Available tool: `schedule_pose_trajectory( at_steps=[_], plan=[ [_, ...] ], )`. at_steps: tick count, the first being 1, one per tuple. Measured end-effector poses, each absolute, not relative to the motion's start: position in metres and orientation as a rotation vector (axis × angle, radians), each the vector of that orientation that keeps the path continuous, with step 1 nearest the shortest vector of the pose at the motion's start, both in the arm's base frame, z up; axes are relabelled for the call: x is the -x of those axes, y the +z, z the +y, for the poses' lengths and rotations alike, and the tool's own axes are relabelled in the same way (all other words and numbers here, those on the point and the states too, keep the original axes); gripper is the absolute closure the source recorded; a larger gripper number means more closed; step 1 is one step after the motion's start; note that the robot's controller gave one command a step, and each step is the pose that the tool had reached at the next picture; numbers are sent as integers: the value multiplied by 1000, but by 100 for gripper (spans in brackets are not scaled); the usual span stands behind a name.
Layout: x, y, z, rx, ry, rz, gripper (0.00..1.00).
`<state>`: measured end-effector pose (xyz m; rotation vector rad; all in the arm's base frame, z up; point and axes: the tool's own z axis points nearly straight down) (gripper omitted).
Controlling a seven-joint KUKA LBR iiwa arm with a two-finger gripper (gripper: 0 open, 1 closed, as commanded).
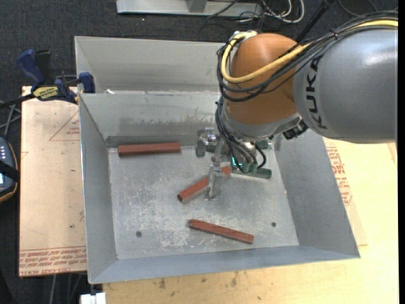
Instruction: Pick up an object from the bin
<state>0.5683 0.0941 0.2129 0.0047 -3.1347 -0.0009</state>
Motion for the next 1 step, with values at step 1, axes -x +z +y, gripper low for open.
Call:
schedule_pose_trajectory(
  at_steps=[1],
  plan=[
    [-570,218,94,-2,-2,-3142,0]
  ],
)
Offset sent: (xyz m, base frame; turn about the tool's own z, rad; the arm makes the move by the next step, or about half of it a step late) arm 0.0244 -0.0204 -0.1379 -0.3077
